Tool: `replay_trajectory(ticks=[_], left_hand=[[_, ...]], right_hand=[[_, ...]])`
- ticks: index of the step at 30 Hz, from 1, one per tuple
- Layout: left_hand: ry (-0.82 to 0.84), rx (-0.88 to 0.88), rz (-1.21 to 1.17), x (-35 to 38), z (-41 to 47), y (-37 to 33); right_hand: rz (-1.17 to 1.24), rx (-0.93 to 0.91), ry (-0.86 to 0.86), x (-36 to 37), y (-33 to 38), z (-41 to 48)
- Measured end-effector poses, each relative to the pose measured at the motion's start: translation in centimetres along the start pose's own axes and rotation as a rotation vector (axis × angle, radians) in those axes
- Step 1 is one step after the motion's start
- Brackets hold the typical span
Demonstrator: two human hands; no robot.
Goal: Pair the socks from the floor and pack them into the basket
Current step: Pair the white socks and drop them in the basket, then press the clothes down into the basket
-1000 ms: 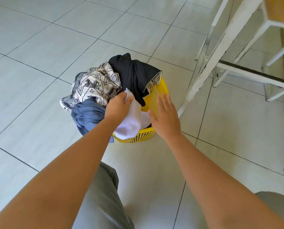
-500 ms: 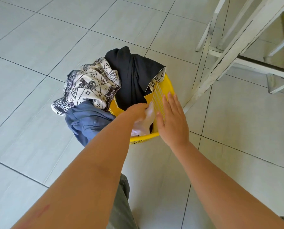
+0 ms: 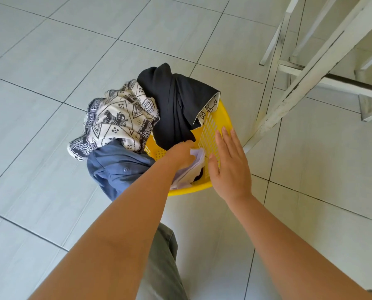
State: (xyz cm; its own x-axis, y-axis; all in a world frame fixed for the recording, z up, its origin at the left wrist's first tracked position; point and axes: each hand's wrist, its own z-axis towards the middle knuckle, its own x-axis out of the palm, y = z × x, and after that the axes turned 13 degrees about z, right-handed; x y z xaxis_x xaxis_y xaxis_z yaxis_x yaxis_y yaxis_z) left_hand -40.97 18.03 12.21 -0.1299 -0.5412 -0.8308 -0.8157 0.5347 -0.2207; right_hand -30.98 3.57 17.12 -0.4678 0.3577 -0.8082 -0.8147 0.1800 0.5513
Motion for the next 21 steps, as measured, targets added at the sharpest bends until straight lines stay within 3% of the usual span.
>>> replay_trajectory(ticks=[5, 14, 19, 21], left_hand=[[-0.246, 0.071, 0.018, -1.3, -2.6, -1.0], [-0.994, 0.196, 0.023, -3.6, -5.6, -1.6], [-1.11, 0.045, 0.088, -7.9, -3.3, 0.4], [-1.075, -0.061, 0.139, -10.2, -1.5, 1.4]], right_hand=[[-0.016, -0.006, -0.003, 0.0, 0.0, -0.1], [-0.003, 0.032, 0.041, -0.2, 0.0, 0.1], [0.052, 0.06, 0.041, -0.7, 0.3, 0.2], [0.081, 0.094, -0.008, -0.9, 0.7, 0.9]])
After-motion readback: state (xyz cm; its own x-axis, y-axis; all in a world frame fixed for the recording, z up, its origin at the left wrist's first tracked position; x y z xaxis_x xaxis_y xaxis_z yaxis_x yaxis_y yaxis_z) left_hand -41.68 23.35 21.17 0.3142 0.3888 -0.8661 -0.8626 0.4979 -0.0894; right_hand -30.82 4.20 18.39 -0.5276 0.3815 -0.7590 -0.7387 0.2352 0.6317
